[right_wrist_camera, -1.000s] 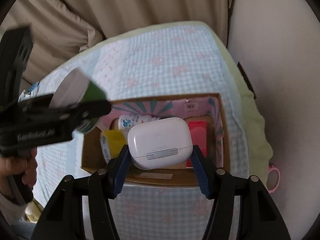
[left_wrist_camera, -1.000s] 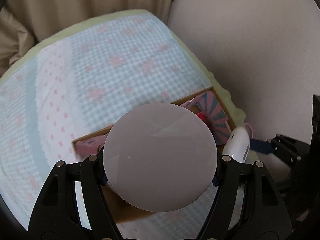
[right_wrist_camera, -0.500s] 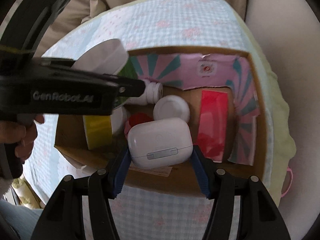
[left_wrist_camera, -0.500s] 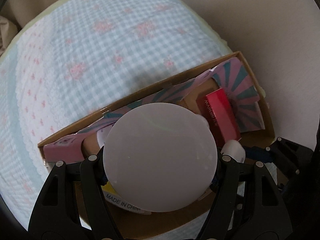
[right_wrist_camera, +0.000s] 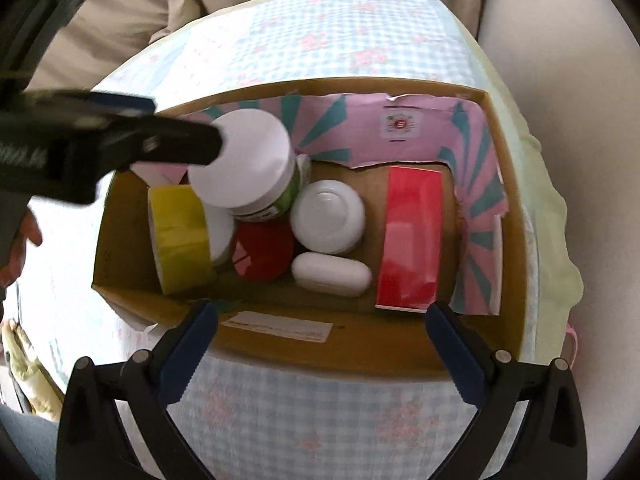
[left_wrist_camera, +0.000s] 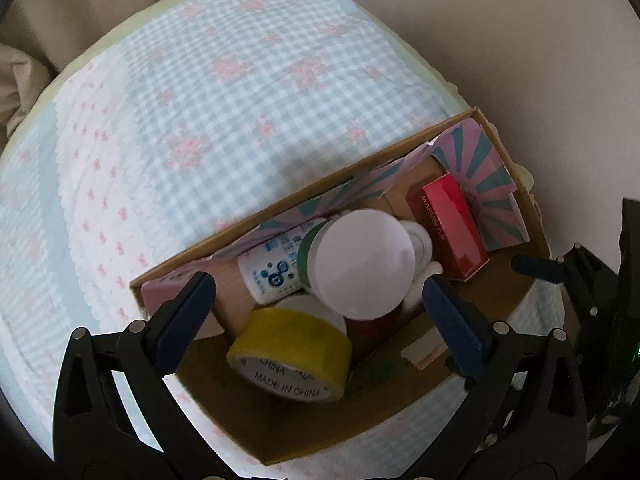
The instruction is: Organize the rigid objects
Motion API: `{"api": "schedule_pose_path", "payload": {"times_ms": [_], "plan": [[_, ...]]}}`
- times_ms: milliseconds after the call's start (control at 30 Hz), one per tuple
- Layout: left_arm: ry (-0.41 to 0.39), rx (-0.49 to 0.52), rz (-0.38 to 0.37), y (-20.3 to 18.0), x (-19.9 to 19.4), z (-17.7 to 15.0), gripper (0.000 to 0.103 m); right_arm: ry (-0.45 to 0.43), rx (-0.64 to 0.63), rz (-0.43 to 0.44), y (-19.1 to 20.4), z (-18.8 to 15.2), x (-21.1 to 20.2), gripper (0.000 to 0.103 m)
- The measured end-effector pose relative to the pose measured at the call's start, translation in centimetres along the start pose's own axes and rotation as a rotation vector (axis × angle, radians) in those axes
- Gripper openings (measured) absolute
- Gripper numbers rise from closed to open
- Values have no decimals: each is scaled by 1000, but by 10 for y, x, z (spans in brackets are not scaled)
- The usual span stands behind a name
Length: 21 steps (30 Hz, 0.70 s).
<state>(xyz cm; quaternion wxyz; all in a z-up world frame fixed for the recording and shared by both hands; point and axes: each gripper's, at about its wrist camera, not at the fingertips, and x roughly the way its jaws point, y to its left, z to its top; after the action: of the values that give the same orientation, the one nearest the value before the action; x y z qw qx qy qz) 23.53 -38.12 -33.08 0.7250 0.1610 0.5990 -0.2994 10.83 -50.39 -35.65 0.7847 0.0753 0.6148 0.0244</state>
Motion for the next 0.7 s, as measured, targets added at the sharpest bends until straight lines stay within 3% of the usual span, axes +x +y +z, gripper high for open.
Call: {"api": "schedule_pose_path", "payload": {"times_ms": [367, 700], "plan": [[-49, -36, 7, 7, -32, -20, 103, -34, 26, -17, 2, 5, -23, 103], [-171, -127, 14, 31, -125, -63, 103, -92, 49, -69, 33, 11, -76, 103]]}}
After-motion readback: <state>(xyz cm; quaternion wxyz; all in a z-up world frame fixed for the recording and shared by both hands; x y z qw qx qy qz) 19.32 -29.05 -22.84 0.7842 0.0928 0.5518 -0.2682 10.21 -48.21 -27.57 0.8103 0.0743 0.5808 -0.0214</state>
